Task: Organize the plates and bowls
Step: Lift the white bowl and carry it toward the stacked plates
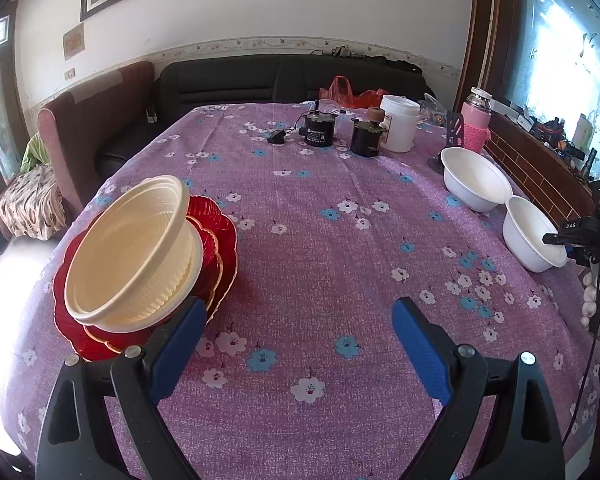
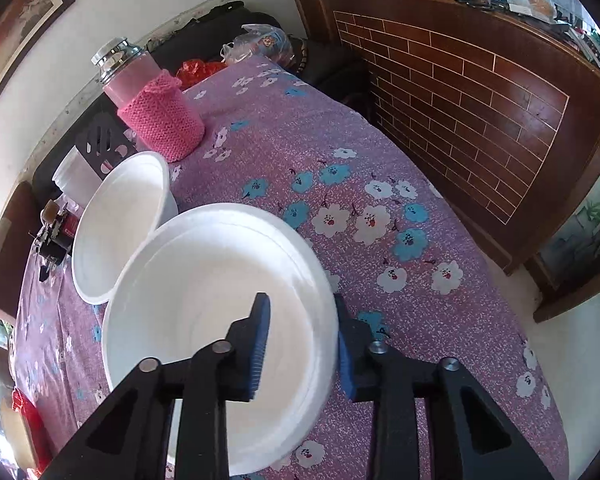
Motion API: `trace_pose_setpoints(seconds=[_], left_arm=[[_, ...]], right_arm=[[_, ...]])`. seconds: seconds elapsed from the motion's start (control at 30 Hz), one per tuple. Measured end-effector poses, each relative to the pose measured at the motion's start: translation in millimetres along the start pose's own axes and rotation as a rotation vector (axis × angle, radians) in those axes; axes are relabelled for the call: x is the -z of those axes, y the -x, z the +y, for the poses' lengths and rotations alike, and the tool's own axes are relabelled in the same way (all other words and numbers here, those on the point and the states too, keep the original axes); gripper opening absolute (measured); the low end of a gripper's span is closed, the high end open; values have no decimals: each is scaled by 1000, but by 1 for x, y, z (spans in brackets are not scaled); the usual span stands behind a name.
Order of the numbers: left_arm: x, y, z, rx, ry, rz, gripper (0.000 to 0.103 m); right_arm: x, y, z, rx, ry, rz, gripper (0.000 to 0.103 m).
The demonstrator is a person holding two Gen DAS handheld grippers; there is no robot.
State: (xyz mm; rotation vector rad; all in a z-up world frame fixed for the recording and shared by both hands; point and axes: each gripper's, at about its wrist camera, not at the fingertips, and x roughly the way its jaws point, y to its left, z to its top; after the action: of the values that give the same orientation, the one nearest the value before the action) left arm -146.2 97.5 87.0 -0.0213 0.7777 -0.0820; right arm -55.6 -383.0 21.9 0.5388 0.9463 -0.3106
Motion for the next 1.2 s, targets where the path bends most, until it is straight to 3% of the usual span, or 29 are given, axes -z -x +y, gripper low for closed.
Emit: trace_pose_setpoints(seconds=[0.03,0.1,0.33,0.43,0.57,0.63,0.73,0.83,1.1,1.2], left_arm=[[0,0,1,3,3,3,94],[1,-1,2,8,9,5,94],[2,-3,-1,30,9,14,94],[-1,-3,-4,46,4,17,94],[-8,-9,-14,80,-11,25,94],[-13,-16,-20,94,-17,32,94],[-19,-30,-33,100,-34,36,94],[-25,-49,-43,114,-31,67,93],[-29,-100,-75,151,-35,163,93],[-26,-108,-89,159,-61,185,85]], right_arm=[[2,0,0,-34,-1,12,12],[8,-1,2,-101,2,47,9],[40,7,53,-229,157,117,9],[58,2,79,-347,200,215,7],[88,-6,111,-429,274,307,7],[98,-2,126,-432,337,277,8],[111,14,140,-392,423,144,11],[121,21,144,-385,440,70,15],[128,27,124,-414,383,27,15],[130,28,123,-414,380,13,15]])
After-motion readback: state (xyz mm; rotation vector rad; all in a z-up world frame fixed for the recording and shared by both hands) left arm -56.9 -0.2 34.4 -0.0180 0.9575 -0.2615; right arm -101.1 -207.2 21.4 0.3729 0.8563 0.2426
